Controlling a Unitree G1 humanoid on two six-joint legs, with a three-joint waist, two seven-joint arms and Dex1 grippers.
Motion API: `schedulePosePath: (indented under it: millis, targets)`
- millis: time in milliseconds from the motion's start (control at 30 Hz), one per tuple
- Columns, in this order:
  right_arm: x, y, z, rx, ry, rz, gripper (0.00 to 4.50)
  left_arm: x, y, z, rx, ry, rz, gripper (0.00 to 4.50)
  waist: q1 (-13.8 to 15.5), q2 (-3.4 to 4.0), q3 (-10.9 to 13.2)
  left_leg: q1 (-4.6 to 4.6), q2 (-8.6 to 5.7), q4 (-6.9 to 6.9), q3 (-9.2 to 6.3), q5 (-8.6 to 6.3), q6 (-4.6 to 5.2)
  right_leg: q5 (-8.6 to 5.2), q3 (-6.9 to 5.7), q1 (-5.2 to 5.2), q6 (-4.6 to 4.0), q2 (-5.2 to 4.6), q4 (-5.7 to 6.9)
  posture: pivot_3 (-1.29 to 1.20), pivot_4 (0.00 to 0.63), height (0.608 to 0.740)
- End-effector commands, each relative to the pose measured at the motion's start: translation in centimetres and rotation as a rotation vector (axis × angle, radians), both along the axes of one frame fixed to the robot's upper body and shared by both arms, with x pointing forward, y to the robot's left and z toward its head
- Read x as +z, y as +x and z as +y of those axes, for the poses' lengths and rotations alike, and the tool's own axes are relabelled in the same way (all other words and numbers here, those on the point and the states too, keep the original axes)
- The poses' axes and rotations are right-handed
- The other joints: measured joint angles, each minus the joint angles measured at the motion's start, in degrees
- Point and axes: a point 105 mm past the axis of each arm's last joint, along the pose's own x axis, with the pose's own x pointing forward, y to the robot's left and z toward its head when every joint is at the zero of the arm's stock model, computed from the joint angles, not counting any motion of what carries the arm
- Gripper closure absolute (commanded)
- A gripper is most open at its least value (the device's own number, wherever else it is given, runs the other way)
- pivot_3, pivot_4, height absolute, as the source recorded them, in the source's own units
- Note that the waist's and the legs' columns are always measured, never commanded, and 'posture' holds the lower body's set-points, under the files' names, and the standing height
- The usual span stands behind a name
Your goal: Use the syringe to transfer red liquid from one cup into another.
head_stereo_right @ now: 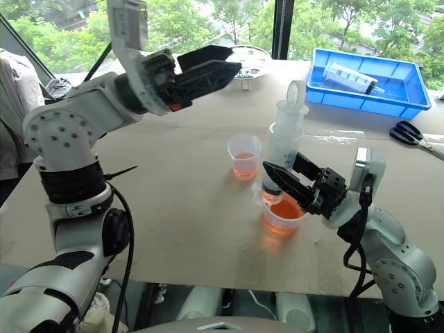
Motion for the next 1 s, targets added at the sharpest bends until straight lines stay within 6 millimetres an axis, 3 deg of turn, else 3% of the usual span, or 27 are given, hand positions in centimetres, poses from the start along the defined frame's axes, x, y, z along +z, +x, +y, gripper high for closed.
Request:
schedulePosePath:
  millis: [33,267,500,667,733,1000]
  targets:
    - [1.8,-0.6,-0.5,0.01,0.006,-0.053,3.06,0.7,0.3,1.7,0.09,-0.034,0.001,0.0,0.0,-0.01,0.0,0.0,0.0,0.0,0.0,0.0,0.0,0.0,-0.01,0.03,0.0,0.0,-0.01,0.0,0.15,0.74]
    - [4.5,1.4,-0.7,-0.073,-0.018,-0.156,3.06,-2.1,2.4,3.5,0.362,0.016,-0.001,0.0,-0.3,-0.02,0.0,0.05,0.02,-0.02,0.03,0.01,-0.01,0.01,0.07,0.02,-0.01,0.01,0.04,0.0,0.15,0.74]
    - [5.6,5.9,3.2,-0.117,-0.034,-0.211,3.06,-3.4,3.4,5.0,0.525,0.068,-0.039,0.0,-0.4,-0.02,0.0,0.0,0.01,-0.06,0.17,0.14,-0.24,0.02,0.18,-0.12,-0.02,0.0,0.05,0.0,0.15,0.74]
    - [4.7,9.8,6.8,-0.174,-0.049,-0.24,3.06,-3.0,3.5,5.2,0.569,0.137,-0.127,0.0,-0.3,-0.02,0.0,-0.08,-0.01,-0.12,0.18,0.16,-0.27,0.02,0.16,-0.22,-0.02,0.02,0.02,0.0,0.15,0.74]
    - [4.2,10.5,7.6,-0.184,-0.055,-0.257,3.06,-2.6,3.5,5.3,0.579,0.148,-0.153,0.0,-0.3,-0.02,0.0,-0.08,-0.03,-0.14,0.2,0.16,-0.27,0.02,0.18,-0.24,-0.02,0.01,0.02,0.0,0.15,0.74]
    - [2.6,12.7,8.0,-0.285,-0.093,-0.252,3.06,-0.5,1.9,4.6,0.497,0.281,-0.358,0.0,-0.5,-0.18,-0.1,-0.03,-0.02,-0.16,0.19,0.16,-0.29,0.03,0.18,-0.23,-0.03,0.01,0.04,0.0,0.15,0.74]
